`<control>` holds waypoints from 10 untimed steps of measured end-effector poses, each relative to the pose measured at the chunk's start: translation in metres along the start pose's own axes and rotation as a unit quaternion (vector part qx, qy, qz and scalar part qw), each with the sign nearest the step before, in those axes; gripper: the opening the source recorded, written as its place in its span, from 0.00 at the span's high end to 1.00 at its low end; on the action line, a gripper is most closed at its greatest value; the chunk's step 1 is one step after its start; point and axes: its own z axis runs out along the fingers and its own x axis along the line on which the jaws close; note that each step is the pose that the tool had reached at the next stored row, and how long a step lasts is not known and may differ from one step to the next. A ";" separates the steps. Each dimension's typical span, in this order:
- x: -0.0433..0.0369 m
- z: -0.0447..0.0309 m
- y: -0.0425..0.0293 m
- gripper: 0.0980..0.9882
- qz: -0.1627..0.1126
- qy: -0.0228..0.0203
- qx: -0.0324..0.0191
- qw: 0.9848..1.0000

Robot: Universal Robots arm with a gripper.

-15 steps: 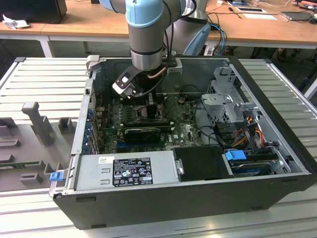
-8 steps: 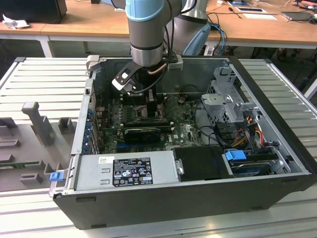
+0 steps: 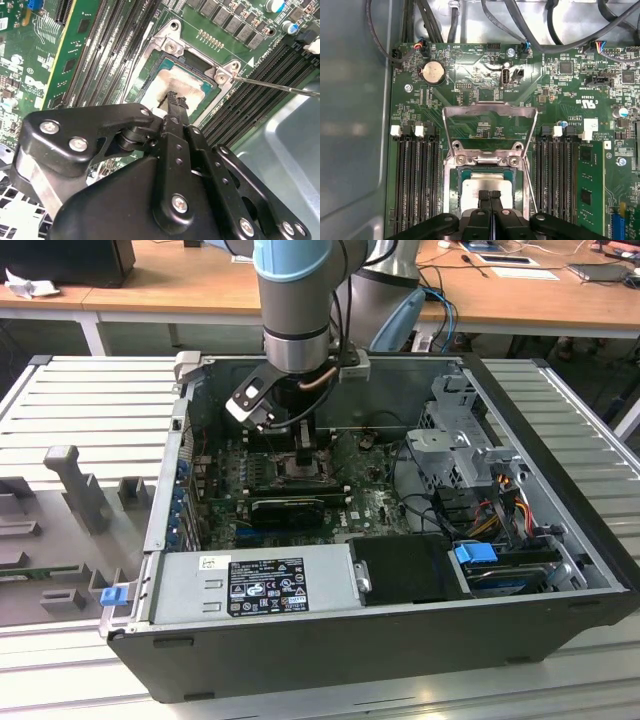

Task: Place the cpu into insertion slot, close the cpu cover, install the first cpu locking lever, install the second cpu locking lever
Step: 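Place the cpu into insertion slot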

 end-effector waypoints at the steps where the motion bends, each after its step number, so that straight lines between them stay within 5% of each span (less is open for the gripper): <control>1: 0.0000 -0.0007 0.0001 0.99 0.000 0.000 0.000 1.000; 10: 0.0001 -0.0071 0.0006 0.99 0.000 0.000 0.000 1.000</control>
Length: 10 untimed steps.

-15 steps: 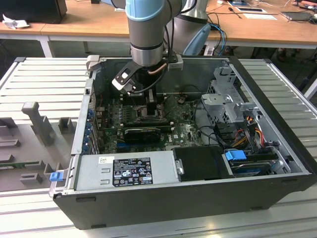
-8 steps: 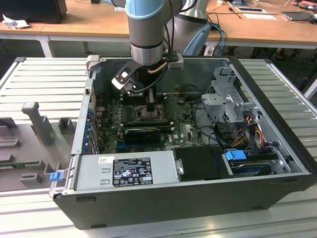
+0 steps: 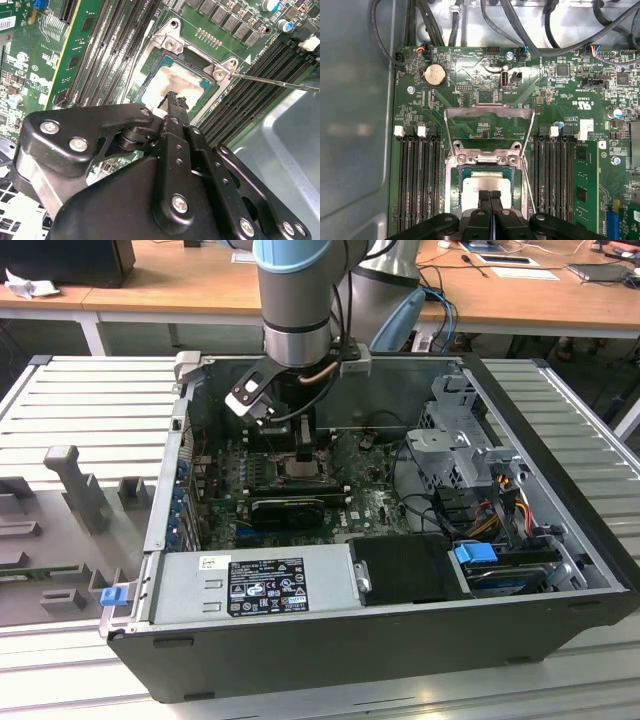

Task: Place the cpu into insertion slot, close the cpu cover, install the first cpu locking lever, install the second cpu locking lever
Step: 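Close the cpu cover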

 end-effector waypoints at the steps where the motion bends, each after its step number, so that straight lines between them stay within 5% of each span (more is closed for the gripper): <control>1: 0.0000 -0.0006 0.0001 0.99 0.000 0.000 0.000 1.000; 10: -0.0025 0.0000 0.0084 0.99 0.001 0.005 0.004 1.000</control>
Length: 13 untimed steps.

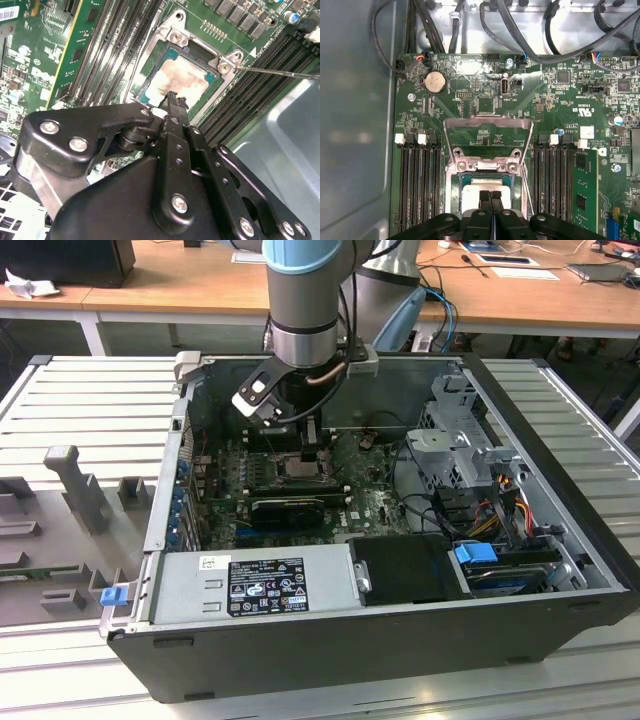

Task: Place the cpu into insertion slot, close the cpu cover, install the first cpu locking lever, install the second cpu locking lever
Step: 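Close the cpu cover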

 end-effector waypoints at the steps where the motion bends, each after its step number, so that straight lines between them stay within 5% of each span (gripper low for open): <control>1: 0.0000 -0.0004 0.0000 0.99 0.000 0.000 0.000 1.000; 4: 0.0002 -0.0075 0.0006 0.99 0.000 0.000 0.000 1.000; 7: 0.0008 -0.0252 0.0020 0.99 0.000 -0.001 0.000 1.000; 13: 0.0009 -0.0274 0.0063 0.99 0.000 -0.001 0.000 1.000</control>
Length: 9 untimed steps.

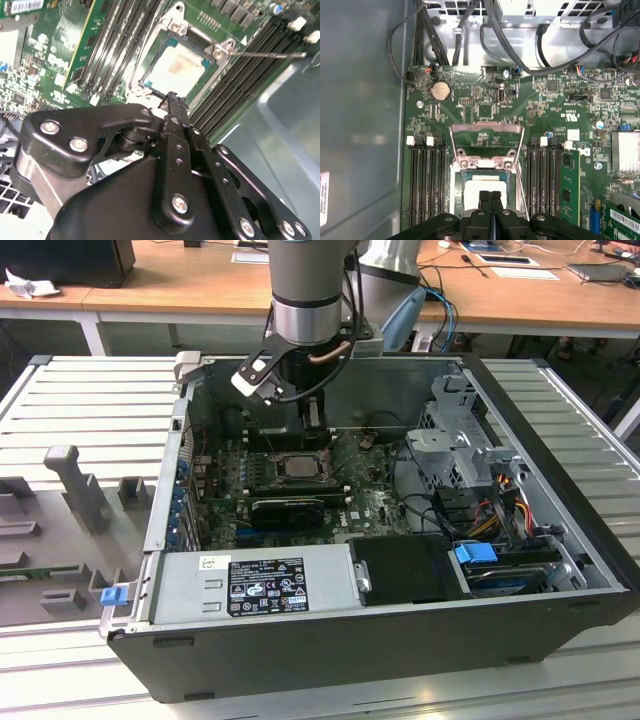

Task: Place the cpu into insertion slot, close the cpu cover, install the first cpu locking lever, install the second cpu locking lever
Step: 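Close the cpu cover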

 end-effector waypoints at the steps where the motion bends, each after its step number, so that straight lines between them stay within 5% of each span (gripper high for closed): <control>1: 0.0000 0.0001 0.0021 0.99 0.000 0.000 0.000 1.000; 9: 0.0002 -0.0089 0.0089 0.99 0.000 0.000 0.000 1.000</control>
